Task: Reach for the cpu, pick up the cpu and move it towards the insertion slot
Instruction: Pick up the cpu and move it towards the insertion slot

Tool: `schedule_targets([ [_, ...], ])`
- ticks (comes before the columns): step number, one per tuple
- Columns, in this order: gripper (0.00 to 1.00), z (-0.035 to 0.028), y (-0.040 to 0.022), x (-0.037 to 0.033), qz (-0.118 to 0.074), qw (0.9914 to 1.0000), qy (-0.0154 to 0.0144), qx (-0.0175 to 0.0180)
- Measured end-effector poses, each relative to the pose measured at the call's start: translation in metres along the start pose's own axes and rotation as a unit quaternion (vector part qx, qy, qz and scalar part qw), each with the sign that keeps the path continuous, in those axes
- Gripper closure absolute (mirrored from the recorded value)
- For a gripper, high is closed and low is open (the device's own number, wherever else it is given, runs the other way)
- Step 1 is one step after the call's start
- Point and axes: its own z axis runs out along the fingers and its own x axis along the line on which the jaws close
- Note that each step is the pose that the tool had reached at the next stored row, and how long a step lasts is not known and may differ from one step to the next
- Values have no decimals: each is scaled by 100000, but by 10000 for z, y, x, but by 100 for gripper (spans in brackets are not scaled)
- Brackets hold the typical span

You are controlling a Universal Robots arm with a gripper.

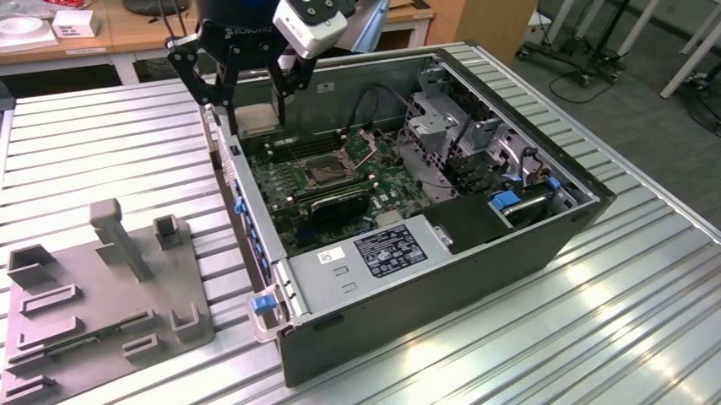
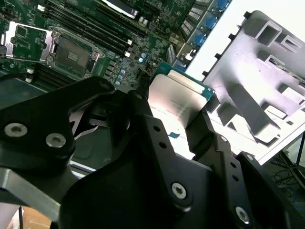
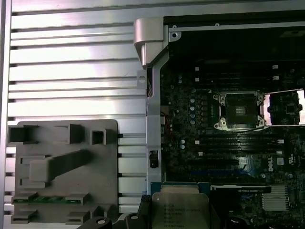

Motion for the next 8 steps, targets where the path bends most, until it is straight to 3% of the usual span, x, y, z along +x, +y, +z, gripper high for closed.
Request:
schedule_targets([
  [8,45,7,3,-55,-1,100000,-1,-2],
])
